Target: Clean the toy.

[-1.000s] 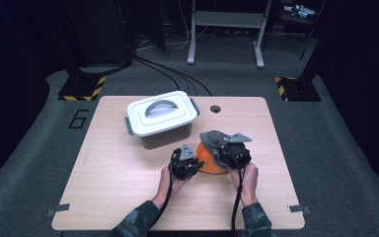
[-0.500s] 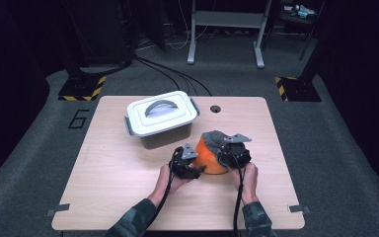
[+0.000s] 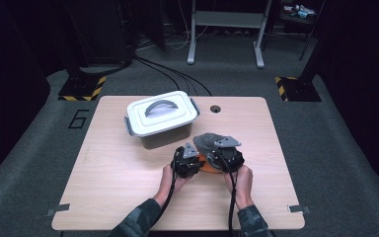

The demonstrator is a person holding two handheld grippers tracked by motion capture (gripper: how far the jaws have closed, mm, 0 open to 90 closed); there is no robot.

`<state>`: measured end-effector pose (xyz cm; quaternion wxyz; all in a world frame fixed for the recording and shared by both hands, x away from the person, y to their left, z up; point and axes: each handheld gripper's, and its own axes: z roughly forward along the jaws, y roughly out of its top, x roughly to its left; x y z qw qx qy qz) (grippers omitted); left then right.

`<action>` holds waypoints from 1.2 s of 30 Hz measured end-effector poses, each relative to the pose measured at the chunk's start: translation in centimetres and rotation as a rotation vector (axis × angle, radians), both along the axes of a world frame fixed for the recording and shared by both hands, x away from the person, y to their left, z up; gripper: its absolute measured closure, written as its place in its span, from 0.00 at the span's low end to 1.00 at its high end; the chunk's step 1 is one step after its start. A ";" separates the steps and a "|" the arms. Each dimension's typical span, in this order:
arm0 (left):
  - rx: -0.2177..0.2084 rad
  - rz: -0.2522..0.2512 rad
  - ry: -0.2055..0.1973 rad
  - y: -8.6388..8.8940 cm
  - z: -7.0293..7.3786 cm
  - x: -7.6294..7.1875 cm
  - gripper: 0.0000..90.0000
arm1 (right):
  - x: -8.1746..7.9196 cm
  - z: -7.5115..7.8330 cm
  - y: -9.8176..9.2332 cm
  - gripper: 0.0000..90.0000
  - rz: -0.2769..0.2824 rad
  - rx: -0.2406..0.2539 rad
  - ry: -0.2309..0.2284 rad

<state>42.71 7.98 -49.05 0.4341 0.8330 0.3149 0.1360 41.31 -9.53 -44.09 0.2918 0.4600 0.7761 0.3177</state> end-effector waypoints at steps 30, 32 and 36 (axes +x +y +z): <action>-0.060 -0.045 0.038 -0.6 1.2 -1.0 0.88 | -0.1 0.1 -2.5 0.81 -0.079 0.002 0.025; -0.066 -0.046 0.042 -0.5 1.3 -0.9 0.88 | 0.6 -0.4 -3.2 0.81 -0.089 0.031 0.045; -0.031 -0.037 -0.006 -0.4 1.4 -1.0 0.75 | 1.0 -0.8 -3.6 0.81 -0.079 0.044 0.050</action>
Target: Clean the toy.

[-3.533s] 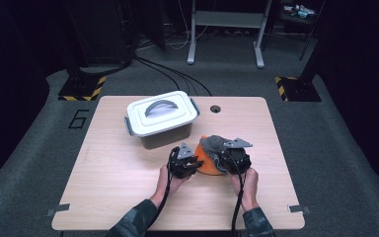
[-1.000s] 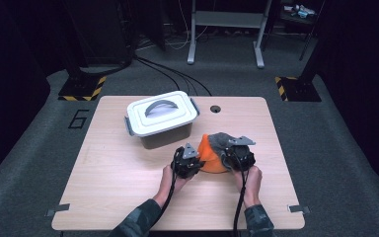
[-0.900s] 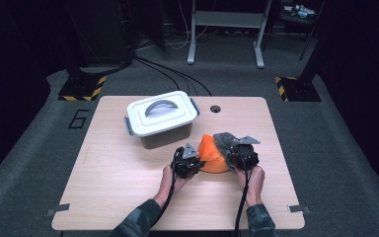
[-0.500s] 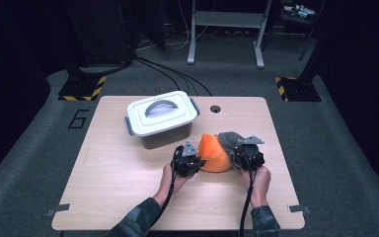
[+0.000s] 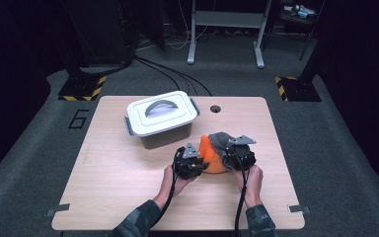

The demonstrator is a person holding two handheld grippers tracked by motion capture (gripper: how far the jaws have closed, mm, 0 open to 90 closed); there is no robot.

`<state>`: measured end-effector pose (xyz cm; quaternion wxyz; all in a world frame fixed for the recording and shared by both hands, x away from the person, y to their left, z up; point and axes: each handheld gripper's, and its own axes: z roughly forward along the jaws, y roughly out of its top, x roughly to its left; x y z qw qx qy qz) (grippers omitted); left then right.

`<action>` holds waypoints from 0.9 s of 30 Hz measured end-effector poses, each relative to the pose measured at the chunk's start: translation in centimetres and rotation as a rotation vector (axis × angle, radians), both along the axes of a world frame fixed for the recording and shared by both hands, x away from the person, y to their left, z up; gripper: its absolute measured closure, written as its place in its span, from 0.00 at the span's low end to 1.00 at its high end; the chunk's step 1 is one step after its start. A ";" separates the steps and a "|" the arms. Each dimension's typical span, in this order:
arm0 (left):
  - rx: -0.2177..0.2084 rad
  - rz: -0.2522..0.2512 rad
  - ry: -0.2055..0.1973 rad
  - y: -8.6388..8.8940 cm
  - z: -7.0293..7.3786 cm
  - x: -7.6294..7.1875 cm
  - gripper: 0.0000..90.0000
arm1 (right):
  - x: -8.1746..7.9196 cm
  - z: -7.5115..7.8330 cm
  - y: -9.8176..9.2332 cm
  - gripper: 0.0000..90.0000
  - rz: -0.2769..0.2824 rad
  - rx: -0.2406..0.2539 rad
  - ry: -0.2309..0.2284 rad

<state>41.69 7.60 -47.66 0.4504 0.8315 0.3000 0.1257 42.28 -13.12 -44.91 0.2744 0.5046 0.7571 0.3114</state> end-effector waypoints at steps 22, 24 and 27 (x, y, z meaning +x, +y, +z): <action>-0.025 0.027 0.026 0.5 -0.3 0.5 0.91 | -1.1 2.1 3.8 0.82 0.097 -0.034 -0.046; -0.041 0.036 0.034 0.6 -0.4 0.6 0.91 | -0.5 1.4 3.4 0.82 0.092 -0.041 -0.038; -0.036 0.030 0.030 0.6 -0.5 0.6 0.91 | 0.7 0.4 1.2 0.82 0.004 -0.020 -0.005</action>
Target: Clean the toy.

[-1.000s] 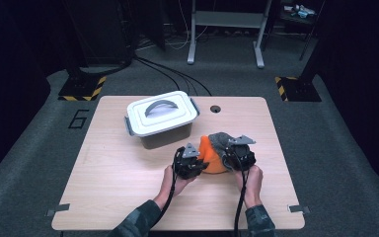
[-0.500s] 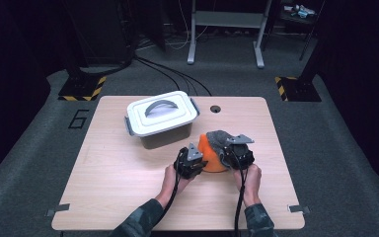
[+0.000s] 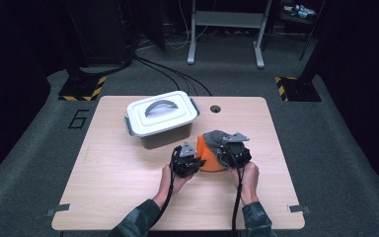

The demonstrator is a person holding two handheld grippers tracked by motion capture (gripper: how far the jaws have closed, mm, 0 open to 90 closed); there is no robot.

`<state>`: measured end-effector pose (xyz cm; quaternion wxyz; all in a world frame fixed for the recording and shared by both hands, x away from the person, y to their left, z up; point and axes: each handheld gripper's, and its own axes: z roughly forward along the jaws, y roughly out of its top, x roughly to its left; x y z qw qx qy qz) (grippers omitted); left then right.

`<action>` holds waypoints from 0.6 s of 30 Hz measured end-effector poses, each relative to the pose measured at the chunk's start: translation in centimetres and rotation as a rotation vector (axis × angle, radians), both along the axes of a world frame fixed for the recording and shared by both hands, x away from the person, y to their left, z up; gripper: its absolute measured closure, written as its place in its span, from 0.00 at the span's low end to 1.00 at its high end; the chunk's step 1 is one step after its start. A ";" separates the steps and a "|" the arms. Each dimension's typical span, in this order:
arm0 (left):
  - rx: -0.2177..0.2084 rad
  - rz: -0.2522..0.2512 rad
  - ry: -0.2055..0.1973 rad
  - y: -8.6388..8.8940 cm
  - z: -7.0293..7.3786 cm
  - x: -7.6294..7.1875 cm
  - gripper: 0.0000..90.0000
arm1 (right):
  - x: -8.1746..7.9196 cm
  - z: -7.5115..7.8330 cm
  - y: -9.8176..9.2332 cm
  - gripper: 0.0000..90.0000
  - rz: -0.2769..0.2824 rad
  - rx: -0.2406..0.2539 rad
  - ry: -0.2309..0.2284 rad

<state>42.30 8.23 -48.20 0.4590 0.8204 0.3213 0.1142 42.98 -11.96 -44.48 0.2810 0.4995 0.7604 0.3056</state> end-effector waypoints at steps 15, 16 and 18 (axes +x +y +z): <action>0.141 0.034 -0.102 -0.9 0.2 0.0 0.39 | 0.8 -1.9 -2.3 0.82 -0.067 0.042 0.033; 0.141 0.034 -0.102 -0.9 0.2 0.0 0.39 | 0.7 -1.9 -2.3 0.82 -0.066 0.044 0.033; 0.158 0.027 -0.092 -1.5 -0.3 0.3 0.42 | 0.6 -1.9 -2.2 0.82 -0.065 0.045 0.030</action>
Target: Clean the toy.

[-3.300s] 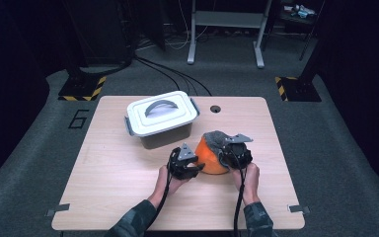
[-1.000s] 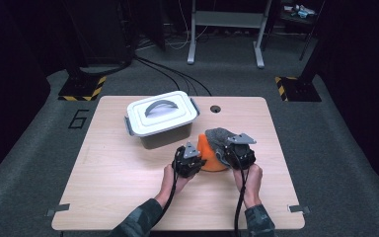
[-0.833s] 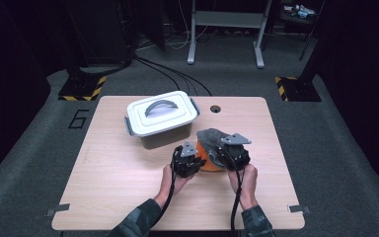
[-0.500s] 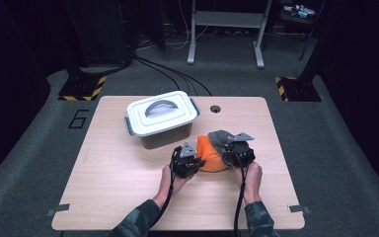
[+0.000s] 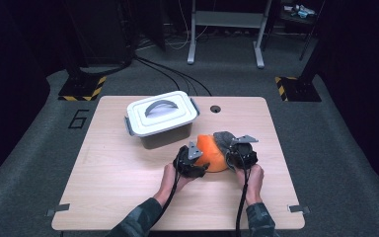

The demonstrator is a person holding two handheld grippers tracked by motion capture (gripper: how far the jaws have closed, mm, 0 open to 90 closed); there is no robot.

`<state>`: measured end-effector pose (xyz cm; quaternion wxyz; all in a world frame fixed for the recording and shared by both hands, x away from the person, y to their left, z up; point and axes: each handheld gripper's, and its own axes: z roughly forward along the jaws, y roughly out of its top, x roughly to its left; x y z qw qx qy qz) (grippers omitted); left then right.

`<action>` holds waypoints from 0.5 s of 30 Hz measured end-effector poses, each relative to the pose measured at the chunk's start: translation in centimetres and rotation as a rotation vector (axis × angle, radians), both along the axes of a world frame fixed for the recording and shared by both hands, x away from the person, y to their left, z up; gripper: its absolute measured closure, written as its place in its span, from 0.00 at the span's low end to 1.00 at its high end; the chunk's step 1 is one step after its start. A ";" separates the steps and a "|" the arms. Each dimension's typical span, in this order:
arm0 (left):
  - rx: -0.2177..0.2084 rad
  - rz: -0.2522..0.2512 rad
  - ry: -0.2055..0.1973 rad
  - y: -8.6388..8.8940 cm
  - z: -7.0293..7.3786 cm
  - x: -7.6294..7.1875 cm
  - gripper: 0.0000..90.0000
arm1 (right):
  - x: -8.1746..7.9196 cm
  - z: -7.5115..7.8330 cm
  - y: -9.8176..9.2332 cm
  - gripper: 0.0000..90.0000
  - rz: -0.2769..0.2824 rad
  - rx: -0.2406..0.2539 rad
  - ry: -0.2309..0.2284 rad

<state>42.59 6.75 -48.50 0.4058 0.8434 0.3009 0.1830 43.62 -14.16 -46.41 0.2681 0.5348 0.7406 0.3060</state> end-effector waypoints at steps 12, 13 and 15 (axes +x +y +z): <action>-0.102 -0.019 0.016 0.8 0.1 -0.2 0.82 | -1.0 1.1 -0.3 0.82 -0.001 0.011 -0.032; -0.130 -0.019 0.029 1.0 0.3 -0.4 0.84 | -1.5 1.8 -0.5 0.82 0.015 0.006 -0.051; -0.174 -0.028 0.064 1.4 0.9 -0.6 0.85 | -2.1 2.8 -0.5 0.82 0.021 0.009 -0.062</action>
